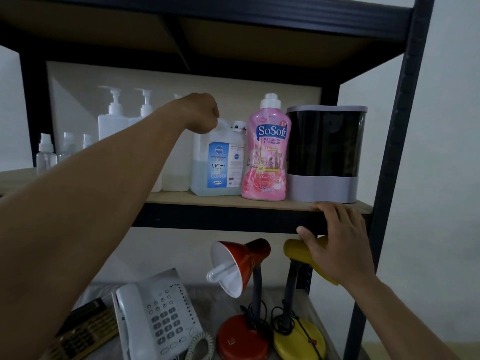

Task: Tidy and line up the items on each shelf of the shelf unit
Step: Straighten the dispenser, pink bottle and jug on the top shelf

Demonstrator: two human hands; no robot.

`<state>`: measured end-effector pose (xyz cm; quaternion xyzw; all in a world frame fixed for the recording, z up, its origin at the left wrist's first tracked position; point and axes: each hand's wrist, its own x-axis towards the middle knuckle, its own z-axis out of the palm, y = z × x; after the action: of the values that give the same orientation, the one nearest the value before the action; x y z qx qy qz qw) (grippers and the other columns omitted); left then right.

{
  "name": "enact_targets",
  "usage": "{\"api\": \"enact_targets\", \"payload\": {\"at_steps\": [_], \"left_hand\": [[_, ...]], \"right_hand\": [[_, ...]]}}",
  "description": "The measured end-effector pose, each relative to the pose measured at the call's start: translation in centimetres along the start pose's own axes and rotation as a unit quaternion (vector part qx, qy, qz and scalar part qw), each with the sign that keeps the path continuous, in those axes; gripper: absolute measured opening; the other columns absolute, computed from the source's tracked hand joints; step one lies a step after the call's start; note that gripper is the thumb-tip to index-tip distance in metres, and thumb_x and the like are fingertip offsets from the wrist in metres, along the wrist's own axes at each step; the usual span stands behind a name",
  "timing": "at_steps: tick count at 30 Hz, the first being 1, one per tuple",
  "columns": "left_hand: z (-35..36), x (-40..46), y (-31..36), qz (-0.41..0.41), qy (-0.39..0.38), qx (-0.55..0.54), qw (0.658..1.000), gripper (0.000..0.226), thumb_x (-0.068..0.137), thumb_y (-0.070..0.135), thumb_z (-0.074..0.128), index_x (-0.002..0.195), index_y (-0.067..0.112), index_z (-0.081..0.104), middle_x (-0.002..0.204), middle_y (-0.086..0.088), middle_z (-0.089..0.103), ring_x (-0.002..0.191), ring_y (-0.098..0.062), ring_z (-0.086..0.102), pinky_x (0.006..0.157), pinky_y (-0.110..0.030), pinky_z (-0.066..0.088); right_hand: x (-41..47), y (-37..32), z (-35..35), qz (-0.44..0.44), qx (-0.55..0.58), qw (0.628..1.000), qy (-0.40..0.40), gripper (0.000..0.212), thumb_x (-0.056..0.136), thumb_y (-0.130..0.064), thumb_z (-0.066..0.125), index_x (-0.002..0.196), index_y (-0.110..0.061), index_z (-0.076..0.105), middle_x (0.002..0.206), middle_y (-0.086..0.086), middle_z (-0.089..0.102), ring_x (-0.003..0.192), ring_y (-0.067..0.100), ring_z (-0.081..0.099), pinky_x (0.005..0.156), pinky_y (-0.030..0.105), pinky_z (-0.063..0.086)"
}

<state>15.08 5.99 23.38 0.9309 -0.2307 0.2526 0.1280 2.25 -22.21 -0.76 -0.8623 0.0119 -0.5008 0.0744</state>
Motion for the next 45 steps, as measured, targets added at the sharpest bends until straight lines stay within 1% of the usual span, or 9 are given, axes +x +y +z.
{"api": "enact_targets", "payload": {"at_steps": [3,5,6,15,24,31,35,38,45], "left_hand": [[0.2,0.3,0.0,0.013,-0.020,0.025,0.999,0.056,0.099,0.032,0.056,0.149,0.011,0.043,0.153,-0.010,0.044,0.137,-0.028,0.044,0.108,-0.038,0.038],[0.6,0.3,0.0,0.026,-0.049,0.072,0.996,0.086,0.089,0.057,0.067,0.155,0.014,0.032,0.158,-0.008,0.037,0.141,-0.028,0.039,0.112,-0.042,0.036],[0.8,0.2,0.0,0.037,-0.057,0.094,0.993,0.097,0.082,0.060,0.072,0.156,0.014,0.029,0.159,-0.008,0.035,0.142,-0.028,0.038,0.113,-0.043,0.036],[0.9,0.9,-0.8,0.049,-0.057,0.085,0.994,0.098,0.073,0.043,0.087,0.152,0.019,0.034,0.146,-0.007,0.050,0.125,-0.027,0.053,0.095,-0.038,0.044],[0.8,1.7,-1.4,0.040,-0.078,0.099,0.991,0.095,0.072,0.037,0.088,0.149,0.023,0.033,0.144,-0.006,0.051,0.121,-0.027,0.053,0.095,-0.039,0.045],[1.0,1.5,-1.9,0.048,-0.087,0.099,0.990,0.111,0.068,0.048,0.088,0.156,0.022,0.025,0.156,-0.005,0.040,0.136,-0.028,0.044,0.107,-0.041,0.040],[0.8,1.5,-2.2,0.057,-0.086,0.092,0.990,0.102,0.066,0.039,0.092,0.149,0.023,0.034,0.145,-0.005,0.050,0.122,-0.026,0.052,0.098,-0.040,0.046],[0.4,1.5,-2.3,0.063,-0.084,0.102,0.989,0.099,0.067,0.036,0.092,0.147,0.023,0.035,0.141,-0.006,0.051,0.108,-0.021,0.049,0.089,-0.034,0.044],[0.4,1.7,-2.7,0.072,-0.085,0.102,0.989,0.099,0.069,0.037,0.091,0.149,0.024,0.034,0.145,-0.007,0.049,0.113,-0.024,0.051,0.089,-0.033,0.041]], "right_hand": [[0.0,-0.3,0.0,0.007,0.006,1.000,-0.005,0.058,0.087,-0.066,0.049,0.125,-0.022,0.055,0.124,0.002,0.059,0.121,0.026,0.045,0.100,0.050,0.045],[0.1,-0.6,-0.1,0.003,0.002,1.000,-0.004,0.057,0.087,-0.065,0.048,0.125,-0.022,0.055,0.124,0.002,0.059,0.120,0.025,0.046,0.102,0.049,0.041],[0.1,-0.7,-0.1,0.000,-0.006,1.000,-0.006,0.057,0.088,-0.065,0.048,0.126,-0.023,0.056,0.124,0.001,0.060,0.120,0.025,0.046,0.104,0.048,0.039],[0.6,-2.6,0.9,-0.005,-0.079,0.997,-0.014,0.061,0.096,-0.068,0.036,0.126,-0.020,0.057,0.125,0.004,0.062,0.121,0.027,0.051,0.111,0.049,0.034],[1.1,-4.9,2.6,-0.018,-0.081,0.997,0.003,0.056,0.101,-0.064,0.033,0.123,-0.020,0.059,0.121,0.003,0.062,0.118,0.025,0.053,0.107,0.045,0.034],[1.1,-4.7,3.4,-0.017,-0.088,0.995,0.033,0.054,0.100,-0.063,0.035,0.119,-0.018,0.061,0.115,0.005,0.062,0.109,0.027,0.054,0.101,0.046,0.039],[1.0,-4.6,3.4,-0.018,-0.084,0.995,0.042,0.054,0.100,-0.062,0.037,0.118,-0.018,0.062,0.114,0.005,0.062,0.109,0.027,0.054,0.101,0.046,0.039],[1.1,-4.6,3.4,-0.020,-0.083,0.995,0.045,0.052,0.099,-0.062,0.039,0.116,-0.018,0.062,0.112,0.004,0.061,0.108,0.026,0.054,0.100,0.046,0.039],[1.1,-4.6,3.4,-0.018,-0.080,0.996,0.045,0.052,0.099,-0.062,0.039,0.116,-0.019,0.062,0.112,0.003,0.061,0.107,0.025,0.053,0.100,0.044,0.037]]}}
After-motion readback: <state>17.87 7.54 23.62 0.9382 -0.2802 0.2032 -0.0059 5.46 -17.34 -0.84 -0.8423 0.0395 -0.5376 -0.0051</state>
